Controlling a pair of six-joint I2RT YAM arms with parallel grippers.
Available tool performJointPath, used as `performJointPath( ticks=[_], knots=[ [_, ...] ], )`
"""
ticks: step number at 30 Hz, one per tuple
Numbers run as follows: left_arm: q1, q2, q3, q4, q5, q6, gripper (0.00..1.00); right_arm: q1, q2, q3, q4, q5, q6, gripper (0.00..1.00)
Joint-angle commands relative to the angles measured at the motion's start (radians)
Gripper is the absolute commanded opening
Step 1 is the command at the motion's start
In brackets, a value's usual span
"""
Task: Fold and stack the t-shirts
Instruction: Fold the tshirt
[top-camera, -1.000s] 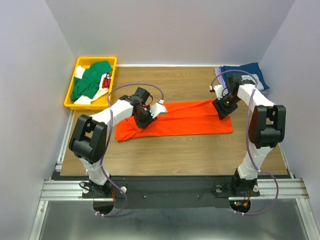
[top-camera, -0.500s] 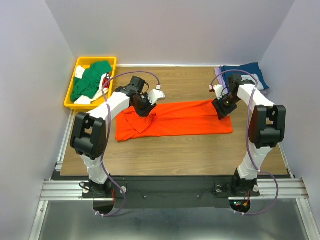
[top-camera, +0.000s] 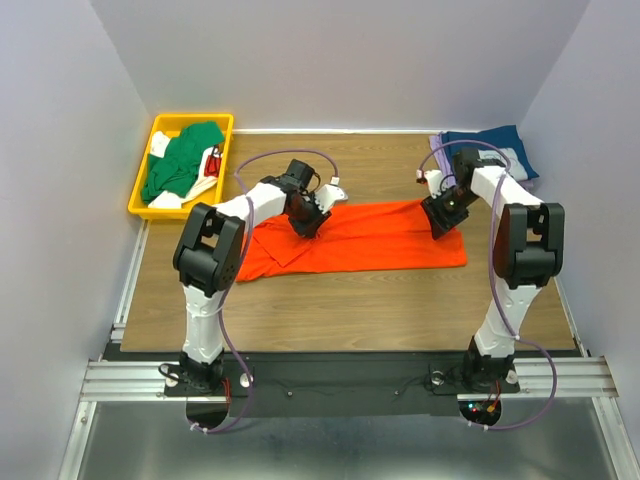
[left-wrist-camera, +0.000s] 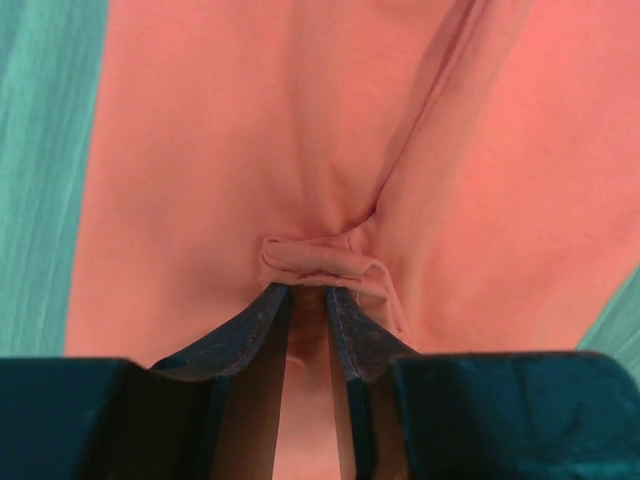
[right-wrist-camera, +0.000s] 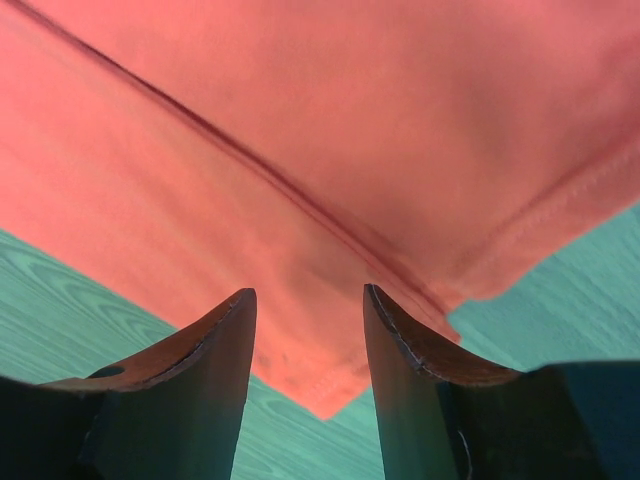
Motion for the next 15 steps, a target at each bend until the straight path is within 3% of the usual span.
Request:
performJointPath(
  ticks=[1, 5, 7, 11, 15],
  knots=[
    [0.001, -0.064, -0.004, 0.015, -0.007, -0.068, 0.35, -0.003, 0.009, 0.066, 0.021, -0.063, 0.033, 0.52],
    [0.002, -0.246, -0.04, 0.035, -0.026, -0.184, 0.42, -0.001, 0.013, 0.058, 0.018, -0.083, 0.039, 0.52],
    [0.007, -0.375, -0.138, 0.059, -0.029, -0.247, 0.44, -0.003, 0.033, 0.038, 0.019, -0.063, 0.028, 0.51],
    [0.011, -0.517, -0.235, 0.073, -0.081, -0.331, 0.44, 0.022, 0.055, 0.009, 0.019, -0.024, 0.011, 0.5],
    [0.036, -0.578, -0.361, 0.07, -0.095, -0.439, 0.36, 0.034, 0.059, -0.061, 0.019, 0.018, 0.004, 0.47]
  ],
)
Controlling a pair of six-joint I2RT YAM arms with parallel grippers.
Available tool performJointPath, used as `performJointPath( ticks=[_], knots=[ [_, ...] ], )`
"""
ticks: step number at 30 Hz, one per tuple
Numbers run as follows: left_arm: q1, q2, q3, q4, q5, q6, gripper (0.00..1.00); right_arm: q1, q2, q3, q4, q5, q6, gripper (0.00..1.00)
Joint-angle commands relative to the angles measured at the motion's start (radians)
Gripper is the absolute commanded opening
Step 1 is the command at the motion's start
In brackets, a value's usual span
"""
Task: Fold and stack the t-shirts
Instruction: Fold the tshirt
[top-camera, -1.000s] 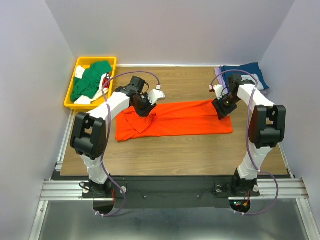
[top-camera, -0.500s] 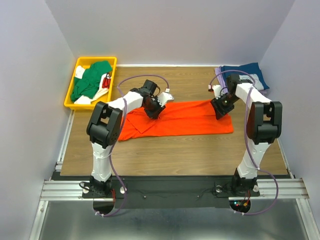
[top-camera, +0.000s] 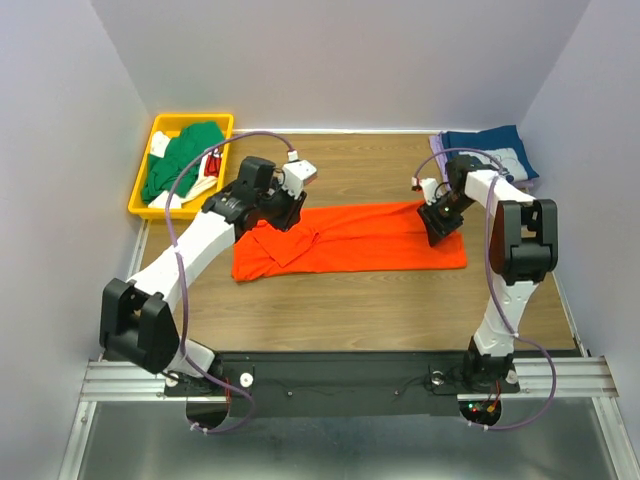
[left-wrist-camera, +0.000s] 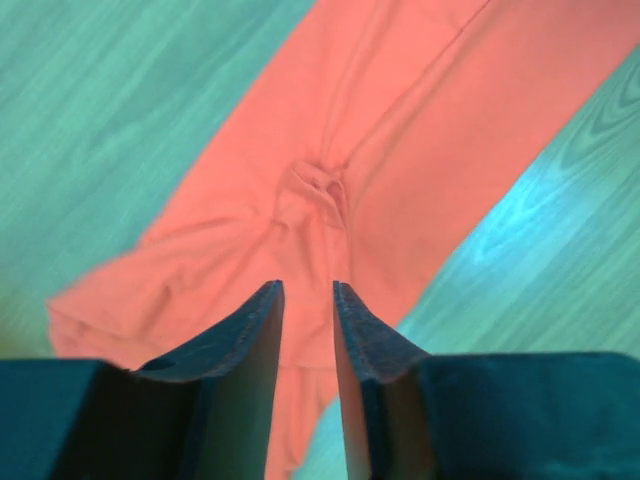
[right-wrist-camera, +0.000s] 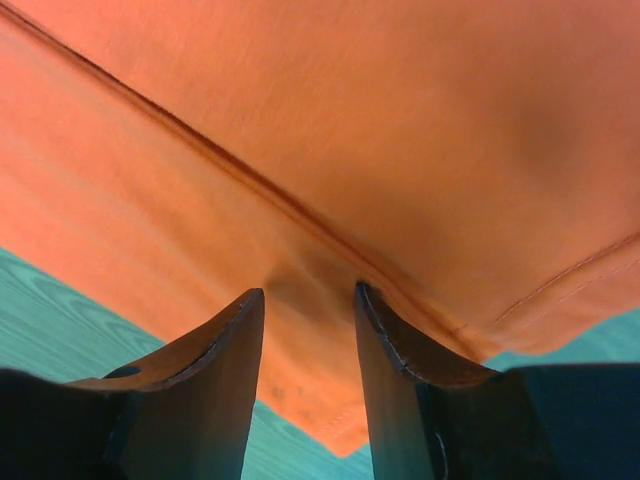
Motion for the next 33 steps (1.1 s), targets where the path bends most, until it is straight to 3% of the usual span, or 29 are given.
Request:
performJointPath(
  ticks=[1, 5, 10, 17, 23, 30, 33],
  knots=[
    [0.025, -0.01, -0.127, -0.004, -0.024, -0.146, 0.34, 0.021, -0.001, -0.071, 0.002, 0.054, -0.02, 0.46],
    [0.058, -0.027, -0.2, 0.019, -0.022, -0.186, 0.31, 0.052, -0.06, -0.18, -0.01, 0.105, -0.046, 0.35],
    [0.083, 0.046, -0.208, 0.01, -0.019, -0.213, 0.27, 0.103, -0.204, -0.295, -0.107, 0.066, -0.127, 0.33],
    [0.098, 0.263, -0.133, 0.033, -0.12, -0.186, 0.23, 0.074, -0.268, -0.119, -0.126, 0.012, -0.052, 0.36],
    [0.117, 0.507, 0.124, -0.002, -0.211, -0.091, 0.22, 0.06, -0.136, -0.004, -0.07, 0.065, -0.02, 0.36],
    [0.127, 0.818, 0.636, -0.087, -0.301, 0.07, 0.22, 0.06, -0.008, 0.079, -0.032, 0.088, 0.014, 0.36],
    [0.143, 0.867, 0.817, -0.09, -0.301, 0.098, 0.25, 0.066, 0.01, 0.035, -0.03, 0.074, 0.008, 0.36]
  ],
)
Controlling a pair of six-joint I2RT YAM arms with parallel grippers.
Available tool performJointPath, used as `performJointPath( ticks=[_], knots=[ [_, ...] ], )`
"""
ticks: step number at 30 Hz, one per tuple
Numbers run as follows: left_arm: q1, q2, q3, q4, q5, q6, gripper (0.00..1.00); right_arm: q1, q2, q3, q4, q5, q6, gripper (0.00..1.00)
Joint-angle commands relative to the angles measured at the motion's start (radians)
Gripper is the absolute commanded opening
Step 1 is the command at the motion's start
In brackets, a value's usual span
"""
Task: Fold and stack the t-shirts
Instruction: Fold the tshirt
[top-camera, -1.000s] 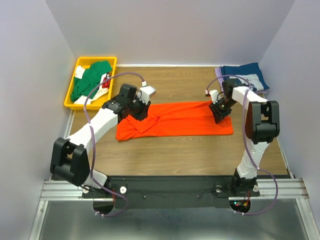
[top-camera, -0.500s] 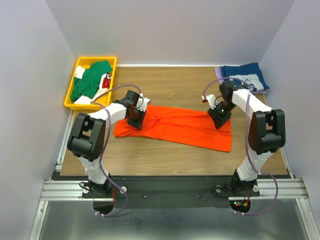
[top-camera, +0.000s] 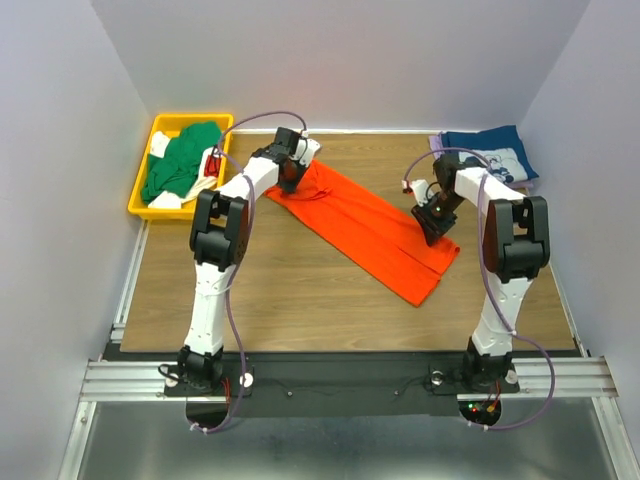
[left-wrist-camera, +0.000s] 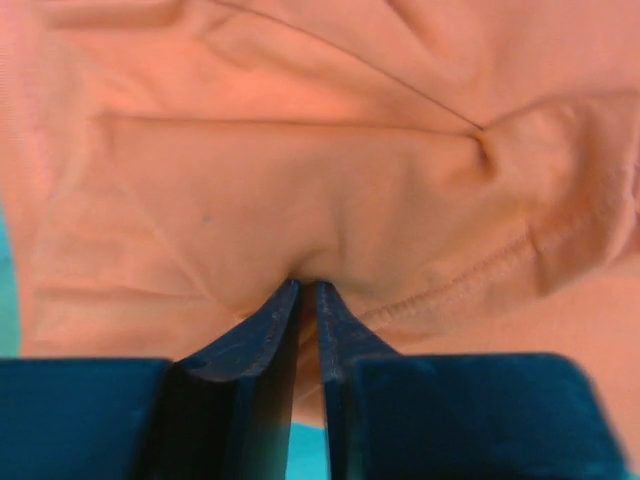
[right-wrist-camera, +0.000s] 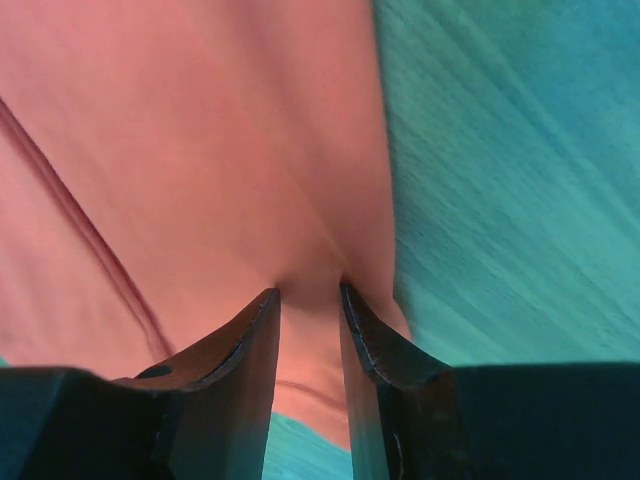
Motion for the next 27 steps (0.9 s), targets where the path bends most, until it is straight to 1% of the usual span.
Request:
performJointPath(
  ticks=[1, 2, 3, 5, 8, 9, 11, 12, 13, 16, 19, 23, 25, 27],
  knots=[
    [0.032, 0.053, 0.218, -0.043, -0.04, 0.086, 0.27, 0.007, 0.001, -0.013, 0.016, -0.006, 0.014, 0.35],
    [0.036, 0.048, 0.238, -0.043, 0.013, 0.083, 0.31, 0.014, -0.004, -0.059, 0.016, -0.009, 0.011, 0.35],
    [0.039, 0.033, 0.267, -0.049, 0.04, 0.095, 0.32, 0.02, -0.008, -0.081, 0.016, -0.01, 0.008, 0.34],
    [0.041, 0.005, 0.263, -0.045, 0.058, 0.091, 0.33, 0.028, -0.02, -0.127, 0.018, -0.029, 0.005, 0.34],
    [0.044, -0.075, 0.199, -0.026, 0.095, 0.051, 0.33, 0.083, -0.059, -0.204, 0.015, -0.052, 0.011, 0.33],
    [0.044, -0.119, 0.142, -0.011, 0.107, 0.024, 0.33, 0.096, -0.085, -0.242, 0.012, -0.065, 0.012, 0.33],
    [0.044, -0.159, 0.082, 0.0, 0.13, -0.007, 0.33, 0.122, -0.108, -0.273, 0.007, -0.075, 0.016, 0.32],
    [0.044, -0.176, 0.029, 0.008, 0.149, -0.025, 0.33, 0.146, -0.12, -0.293, 0.004, -0.086, 0.02, 0.32],
    [0.044, -0.206, 0.004, 0.018, 0.154, -0.065, 0.33, 0.157, -0.143, -0.32, -0.006, -0.106, 0.022, 0.32],
    [0.042, -0.243, -0.076, 0.026, 0.19, -0.117, 0.33, 0.217, -0.186, -0.36, -0.04, -0.132, 0.019, 0.31],
    [0.041, -0.248, -0.122, 0.034, 0.221, -0.161, 0.33, 0.286, -0.24, -0.392, -0.095, -0.201, -0.003, 0.3],
    [0.033, -0.211, -0.124, 0.029, 0.255, -0.2, 0.32, 0.42, -0.274, -0.415, -0.131, -0.298, -0.001, 0.3],
    [0.023, -0.188, -0.125, 0.028, 0.275, -0.213, 0.32, 0.451, -0.275, -0.409, -0.137, -0.324, 0.008, 0.3],
    [0.009, -0.17, -0.119, 0.029, 0.261, -0.213, 0.32, 0.459, -0.277, -0.383, -0.138, -0.361, 0.014, 0.31]
  ],
)
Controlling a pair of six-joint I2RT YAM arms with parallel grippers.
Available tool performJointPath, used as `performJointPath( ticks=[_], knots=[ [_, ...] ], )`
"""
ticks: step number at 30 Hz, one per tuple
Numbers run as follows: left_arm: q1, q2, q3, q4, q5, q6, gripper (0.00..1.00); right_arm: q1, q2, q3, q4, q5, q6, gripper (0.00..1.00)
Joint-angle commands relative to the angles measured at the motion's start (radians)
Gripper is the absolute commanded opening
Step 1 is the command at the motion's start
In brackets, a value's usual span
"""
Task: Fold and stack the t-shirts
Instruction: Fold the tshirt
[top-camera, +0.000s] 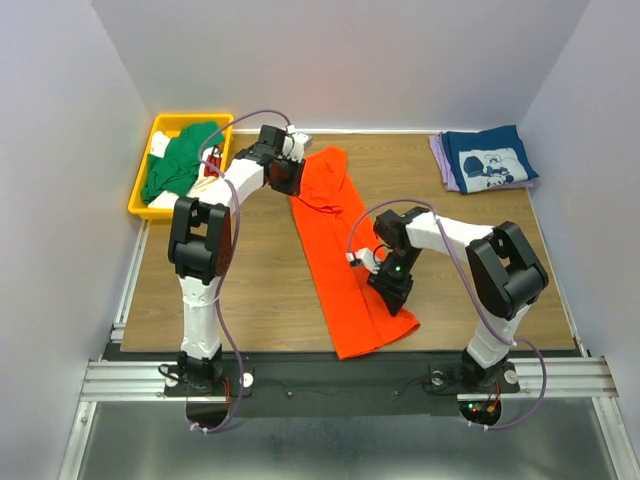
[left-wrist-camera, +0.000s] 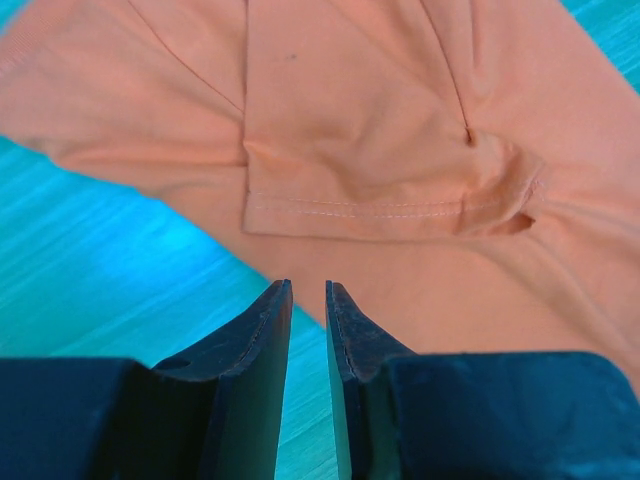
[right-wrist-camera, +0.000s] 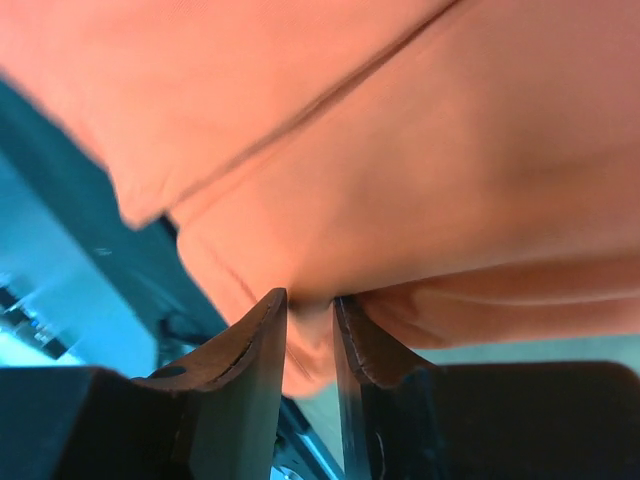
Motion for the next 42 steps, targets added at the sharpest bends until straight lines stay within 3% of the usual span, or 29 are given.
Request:
performJointPath(
  ticks=[1, 8, 11, 14, 18, 21, 29, 34, 42],
  knots=[
    [-0.034, 0.033, 0.002, 0.005, 0.024, -0.039, 0.32, 0.013, -0.044, 0.04, -0.051, -0.11, 0.013, 0.31],
    [-0.039, 0.166, 0.11, -0.055, -0.079, -0.021, 0.29, -0.007, -0.106, 0.136, -0.052, -0.058, 0.052, 0.43],
    [-0.039, 0.239, 0.195, -0.069, -0.113, -0.001, 0.27, -0.019, -0.104, 0.139, -0.031, -0.032, 0.07, 0.43],
    [-0.033, 0.321, 0.323, -0.081, -0.159, 0.031, 0.27, -0.032, -0.097, 0.116, 0.029, 0.01, 0.095, 0.43],
    [-0.01, 0.465, 0.641, -0.13, -0.194, 0.06, 0.27, -0.036, -0.038, 0.114, 0.118, 0.039, 0.144, 0.43],
    [0.006, 0.504, 0.719, -0.079, -0.171, 0.08, 0.28, -0.035, 0.011, 0.137, 0.158, 0.016, 0.164, 0.43],
    [0.009, 0.265, 0.543, 0.054, -0.085, 0.087, 0.32, -0.036, 0.129, 0.16, 0.219, -0.088, 0.21, 0.42],
    [0.009, 0.07, 0.305, 0.052, -0.012, 0.042, 0.32, -0.027, 0.161, 0.142, 0.233, -0.137, 0.225, 0.38],
    [0.006, -0.1, -0.086, 0.084, 0.109, 0.021, 0.32, 0.059, 0.135, 0.085, 0.253, -0.222, 0.25, 0.39]
  ],
)
